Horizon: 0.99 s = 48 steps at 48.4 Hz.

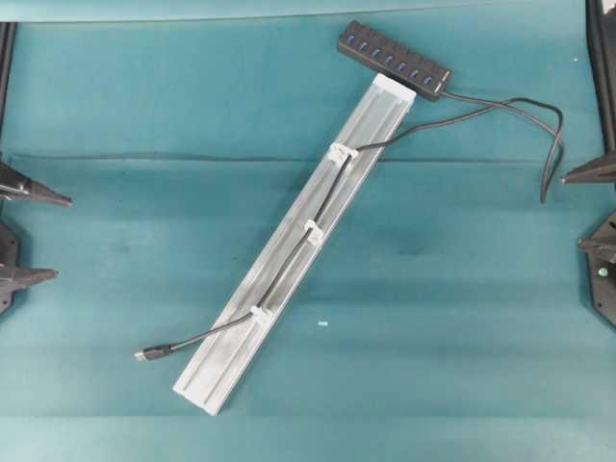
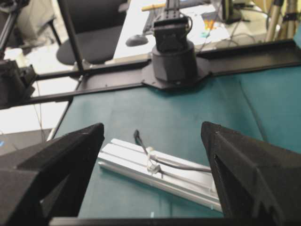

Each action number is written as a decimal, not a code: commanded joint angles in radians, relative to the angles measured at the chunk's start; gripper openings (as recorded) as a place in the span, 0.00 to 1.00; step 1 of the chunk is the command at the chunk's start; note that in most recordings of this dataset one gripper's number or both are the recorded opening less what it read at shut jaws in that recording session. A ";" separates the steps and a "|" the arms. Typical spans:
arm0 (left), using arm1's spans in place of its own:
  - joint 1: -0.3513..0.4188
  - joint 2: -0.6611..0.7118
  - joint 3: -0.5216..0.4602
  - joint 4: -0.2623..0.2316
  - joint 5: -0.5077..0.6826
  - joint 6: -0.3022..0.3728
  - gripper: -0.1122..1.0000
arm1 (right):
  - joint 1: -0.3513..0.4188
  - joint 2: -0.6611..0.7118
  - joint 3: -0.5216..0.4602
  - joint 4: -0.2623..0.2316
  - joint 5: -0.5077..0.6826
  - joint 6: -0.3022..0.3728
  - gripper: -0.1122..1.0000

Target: Pass the USB cable through three rings with both arms.

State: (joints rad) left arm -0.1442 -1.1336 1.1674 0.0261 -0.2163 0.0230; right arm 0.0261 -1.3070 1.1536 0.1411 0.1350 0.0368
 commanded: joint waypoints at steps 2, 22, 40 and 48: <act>0.003 0.011 -0.011 0.003 -0.003 -0.002 0.92 | 0.002 0.003 -0.005 -0.002 -0.012 -0.014 0.91; 0.003 0.023 -0.006 0.003 -0.003 -0.021 0.92 | 0.002 -0.043 -0.020 -0.002 -0.035 -0.025 0.91; 0.003 0.026 -0.003 0.003 -0.003 -0.037 0.92 | 0.002 -0.067 0.008 -0.002 -0.048 -0.078 0.91; 0.003 0.026 -0.003 0.003 -0.003 -0.040 0.92 | 0.002 -0.066 0.034 0.002 -0.057 -0.063 0.91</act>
State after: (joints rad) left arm -0.1442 -1.1167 1.1735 0.0261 -0.2148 -0.0138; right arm 0.0261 -1.3806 1.1842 0.1396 0.0905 -0.0307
